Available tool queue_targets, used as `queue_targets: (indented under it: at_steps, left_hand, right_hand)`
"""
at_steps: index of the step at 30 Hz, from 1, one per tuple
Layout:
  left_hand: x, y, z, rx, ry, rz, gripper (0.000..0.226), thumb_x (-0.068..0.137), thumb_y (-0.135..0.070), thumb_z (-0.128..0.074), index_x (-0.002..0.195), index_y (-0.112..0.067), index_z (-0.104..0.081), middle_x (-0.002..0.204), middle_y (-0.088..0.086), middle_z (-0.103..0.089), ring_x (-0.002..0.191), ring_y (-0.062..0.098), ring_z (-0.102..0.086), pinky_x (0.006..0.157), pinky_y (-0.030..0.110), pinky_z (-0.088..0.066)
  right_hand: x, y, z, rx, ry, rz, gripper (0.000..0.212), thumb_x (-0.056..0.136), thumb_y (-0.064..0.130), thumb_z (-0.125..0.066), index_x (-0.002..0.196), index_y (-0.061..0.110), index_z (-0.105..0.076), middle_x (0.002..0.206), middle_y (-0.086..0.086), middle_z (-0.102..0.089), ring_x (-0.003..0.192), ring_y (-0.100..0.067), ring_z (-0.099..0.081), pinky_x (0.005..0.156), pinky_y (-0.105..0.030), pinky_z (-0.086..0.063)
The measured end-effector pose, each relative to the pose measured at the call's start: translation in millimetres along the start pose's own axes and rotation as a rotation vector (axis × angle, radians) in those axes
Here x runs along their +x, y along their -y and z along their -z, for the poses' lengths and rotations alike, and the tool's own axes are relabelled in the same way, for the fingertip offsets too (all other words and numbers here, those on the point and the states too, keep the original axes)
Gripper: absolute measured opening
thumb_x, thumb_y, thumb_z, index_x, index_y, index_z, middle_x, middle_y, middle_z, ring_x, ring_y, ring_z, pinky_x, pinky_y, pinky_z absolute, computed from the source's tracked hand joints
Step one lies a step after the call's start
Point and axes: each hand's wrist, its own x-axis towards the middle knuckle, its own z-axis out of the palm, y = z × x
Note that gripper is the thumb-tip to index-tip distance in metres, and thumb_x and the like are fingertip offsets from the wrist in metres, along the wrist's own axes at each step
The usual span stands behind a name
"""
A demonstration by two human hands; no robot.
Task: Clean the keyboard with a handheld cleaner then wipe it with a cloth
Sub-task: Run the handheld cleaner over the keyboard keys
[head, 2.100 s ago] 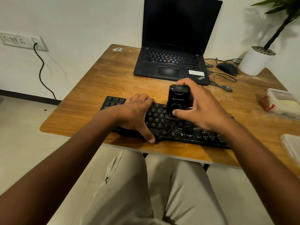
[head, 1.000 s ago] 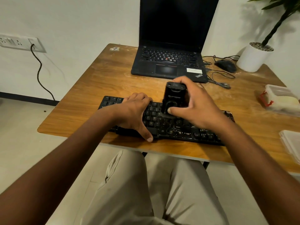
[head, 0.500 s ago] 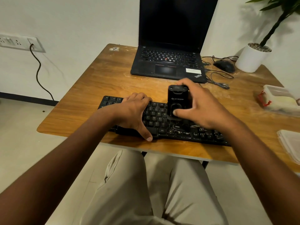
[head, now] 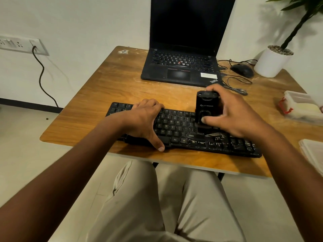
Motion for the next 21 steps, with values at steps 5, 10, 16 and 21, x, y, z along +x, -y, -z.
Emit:
queue_targets:
  at_steps: [5,10,16,21]
  left_hand:
    - [1,-1,1,0.019,0.011,0.007,0.141,0.048,-0.072,-0.088,0.159,-0.027,-0.013,0.156,-0.005,-0.021,0.147,0.022,-0.015,0.124,0.047,-0.016]
    - [0,-2,1,0.009,0.005,0.002,0.138,0.049,-0.069,-0.09,0.158,-0.027,-0.016,0.154,-0.004,-0.023,0.144,0.02,-0.018,0.122,0.046,-0.018]
    - [0,-1,1,0.008,-0.007,-0.006,0.138,0.049,-0.069,-0.089,0.158,-0.027,-0.016,0.154,-0.004,-0.023,0.144,0.02,-0.018,0.122,0.046,-0.018]
    - [1,-1,1,0.011,0.0,-0.002,0.139,0.049,-0.07,-0.089,0.158,-0.027,-0.015,0.154,-0.004,-0.023,0.144,0.02,-0.018,0.122,0.045,-0.017]
  right_hand:
    - [5,12,-36,0.181,-0.018,0.051,0.06,0.081,0.013,-0.083,0.122,0.038,-0.047,0.106,0.018,-0.064,0.089,0.003,-0.065,0.069,-0.021,-0.059]
    - [-2,-5,-15,0.013,0.07,0.01,0.064,0.081,0.012,-0.082,0.127,0.038,-0.046,0.111,0.013,-0.063,0.095,-0.004,-0.063,0.068,-0.02,-0.055]
    - [0,-6,5,0.039,-0.041,-0.002,0.063,0.08,0.011,-0.083,0.124,0.038,-0.048,0.112,0.013,-0.063,0.097,-0.009,-0.066,0.071,-0.033,-0.062]
    - [1,-1,-22,0.169,0.02,0.02,0.063,0.081,0.01,-0.082,0.125,0.038,-0.048,0.112,0.012,-0.065,0.1,-0.013,-0.067,0.076,-0.034,-0.063]
